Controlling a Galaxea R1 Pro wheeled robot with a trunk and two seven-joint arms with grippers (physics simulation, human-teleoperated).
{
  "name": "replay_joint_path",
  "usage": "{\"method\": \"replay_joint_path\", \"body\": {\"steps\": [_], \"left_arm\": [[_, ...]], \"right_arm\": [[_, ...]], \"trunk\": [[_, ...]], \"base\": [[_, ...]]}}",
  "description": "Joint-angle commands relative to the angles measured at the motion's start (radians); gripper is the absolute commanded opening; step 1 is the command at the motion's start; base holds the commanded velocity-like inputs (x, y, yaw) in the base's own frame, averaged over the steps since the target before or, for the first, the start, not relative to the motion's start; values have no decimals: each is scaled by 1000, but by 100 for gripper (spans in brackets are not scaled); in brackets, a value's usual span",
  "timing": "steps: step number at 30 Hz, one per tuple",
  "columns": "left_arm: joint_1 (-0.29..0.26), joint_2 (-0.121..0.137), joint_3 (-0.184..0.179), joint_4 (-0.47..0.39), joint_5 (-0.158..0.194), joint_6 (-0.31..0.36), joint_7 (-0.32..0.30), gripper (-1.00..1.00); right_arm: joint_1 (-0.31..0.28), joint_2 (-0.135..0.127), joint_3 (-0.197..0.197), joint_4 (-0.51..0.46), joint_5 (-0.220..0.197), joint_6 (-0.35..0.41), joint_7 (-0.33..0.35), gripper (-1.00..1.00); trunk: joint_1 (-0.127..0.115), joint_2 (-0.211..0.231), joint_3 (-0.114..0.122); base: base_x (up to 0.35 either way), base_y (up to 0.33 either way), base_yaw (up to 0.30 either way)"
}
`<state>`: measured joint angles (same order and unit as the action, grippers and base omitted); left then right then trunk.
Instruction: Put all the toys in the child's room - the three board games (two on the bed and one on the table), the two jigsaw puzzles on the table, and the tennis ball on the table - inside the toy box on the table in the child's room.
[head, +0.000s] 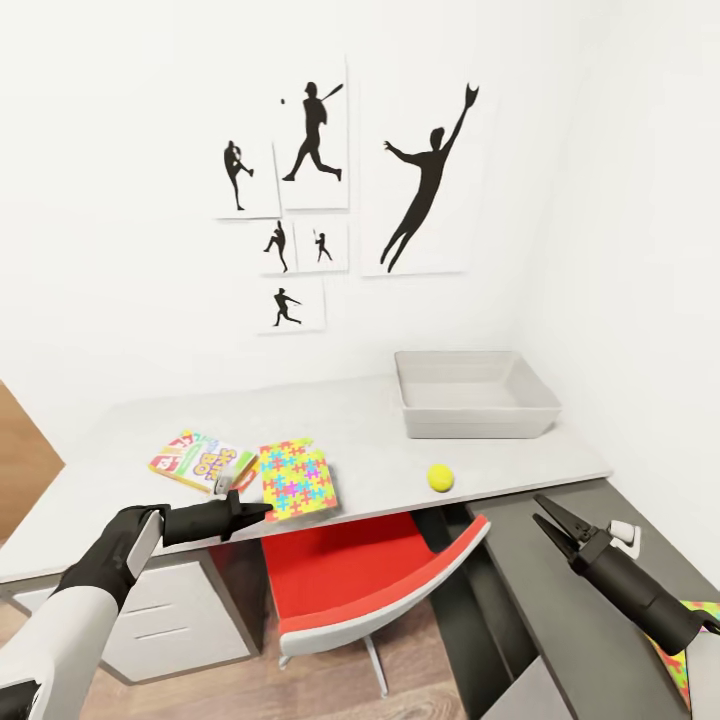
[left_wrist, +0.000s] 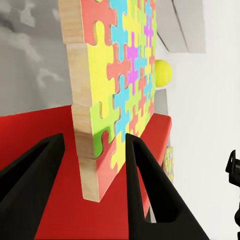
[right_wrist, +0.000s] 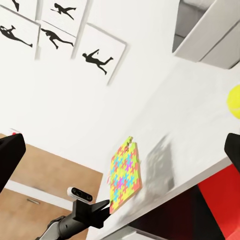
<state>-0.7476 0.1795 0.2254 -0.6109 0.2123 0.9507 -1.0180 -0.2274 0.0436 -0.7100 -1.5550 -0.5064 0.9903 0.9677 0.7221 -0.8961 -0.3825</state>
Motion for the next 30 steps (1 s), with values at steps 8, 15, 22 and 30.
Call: {"method": "replay_joint_path", "body": {"steps": [8,15,22,30], "left_arm": [[0,0,2,0,-2,3,-4,-100],[-1,0,2,0,-1,3,-4,-100],[0,0,2,0,-1,3,-4,-100],[0,0,2,0,-1,3,-5,-100]], "right_arm": [[-1,1,-4,0,3,4,5,100],[-1,1,-3,0,3,4,6,100],[-1,1,-3,0,3,4,6,100],[-1,1,-5,0,3,4,6,100]], "trunk": [[0,-1,0],[0,-1,7],[0,-1,14],[0,-1,19]], "base": [[0,27,-42],[0,82,-202],[0,248,-222],[0,236,-136]]}}
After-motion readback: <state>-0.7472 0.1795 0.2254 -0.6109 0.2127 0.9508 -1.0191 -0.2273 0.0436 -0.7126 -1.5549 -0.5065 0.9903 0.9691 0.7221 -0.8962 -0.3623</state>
